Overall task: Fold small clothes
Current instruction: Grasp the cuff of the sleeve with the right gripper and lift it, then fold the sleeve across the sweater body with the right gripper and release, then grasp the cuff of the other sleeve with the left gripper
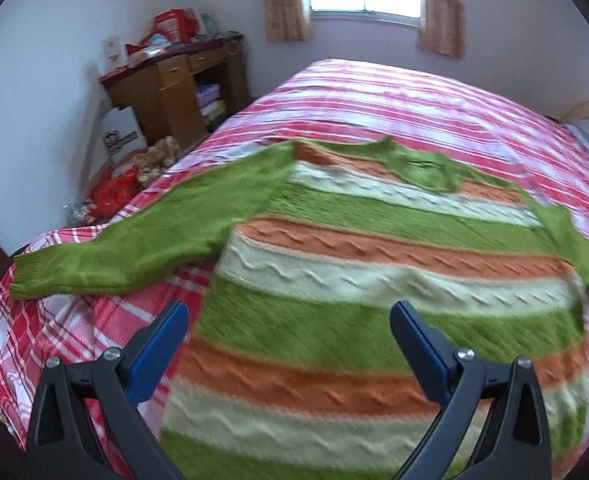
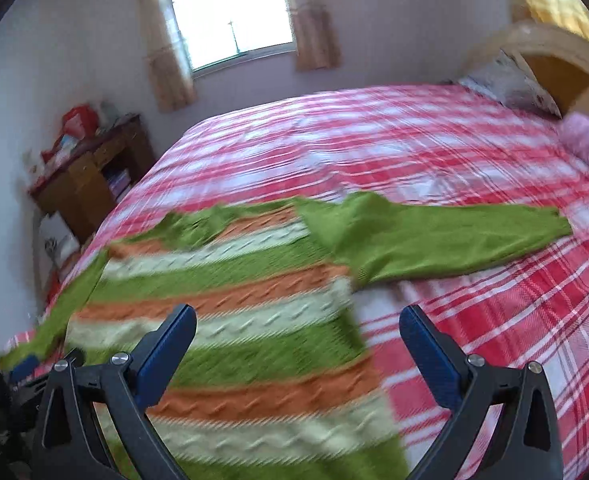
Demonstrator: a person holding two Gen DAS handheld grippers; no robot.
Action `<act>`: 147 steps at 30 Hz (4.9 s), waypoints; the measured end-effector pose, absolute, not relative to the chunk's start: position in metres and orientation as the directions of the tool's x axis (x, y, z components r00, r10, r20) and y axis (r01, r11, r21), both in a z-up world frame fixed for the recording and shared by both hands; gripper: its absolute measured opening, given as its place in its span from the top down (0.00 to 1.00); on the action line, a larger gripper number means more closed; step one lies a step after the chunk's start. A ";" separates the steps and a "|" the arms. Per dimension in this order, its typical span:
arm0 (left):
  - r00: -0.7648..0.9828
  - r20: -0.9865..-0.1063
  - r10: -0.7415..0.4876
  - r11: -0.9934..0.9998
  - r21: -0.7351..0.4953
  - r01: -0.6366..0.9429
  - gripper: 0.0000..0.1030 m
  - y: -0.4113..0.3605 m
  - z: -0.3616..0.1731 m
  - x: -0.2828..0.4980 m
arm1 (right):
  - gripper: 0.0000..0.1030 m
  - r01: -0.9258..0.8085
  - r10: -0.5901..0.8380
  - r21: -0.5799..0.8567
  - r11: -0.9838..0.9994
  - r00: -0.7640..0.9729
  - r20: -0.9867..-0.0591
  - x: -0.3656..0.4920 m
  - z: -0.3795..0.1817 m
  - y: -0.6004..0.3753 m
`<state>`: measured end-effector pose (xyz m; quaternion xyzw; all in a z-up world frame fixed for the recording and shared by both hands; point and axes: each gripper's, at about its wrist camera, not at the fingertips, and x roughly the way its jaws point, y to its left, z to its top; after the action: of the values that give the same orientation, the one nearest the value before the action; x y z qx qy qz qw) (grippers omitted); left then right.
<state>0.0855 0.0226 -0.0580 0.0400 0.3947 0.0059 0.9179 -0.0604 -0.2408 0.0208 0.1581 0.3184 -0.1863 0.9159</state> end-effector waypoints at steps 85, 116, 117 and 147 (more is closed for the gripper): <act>0.751 -0.650 -0.121 0.984 -0.177 0.005 0.00 0.059 -0.106 0.104 | 0.60 -0.103 0.380 0.422 0.901 0.659 -0.649 0.121 -0.041 -0.131; 0.753 -0.651 -0.093 0.990 -0.140 0.001 0.00 0.046 -0.062 0.124 | 0.58 0.311 -0.067 0.230 0.922 0.716 -0.695 0.059 -0.084 -0.286; 0.752 -0.655 -0.075 0.993 -0.121 -0.007 0.00 0.042 -0.058 0.134 | 0.57 0.310 -0.074 0.219 0.925 0.713 -0.697 0.061 -0.084 -0.285; 0.476 -0.780 0.406 0.456 -0.279 -0.845 0.27 0.377 -0.085 0.092 | 0.48 0.271 -0.018 0.276 0.922 0.743 -0.669 0.052 -0.087 -0.280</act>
<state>0.0922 0.3770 -0.0846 -0.3391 0.3237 0.3964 0.7894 0.0518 -0.2802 -0.0868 0.1805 0.3495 -0.0789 0.9160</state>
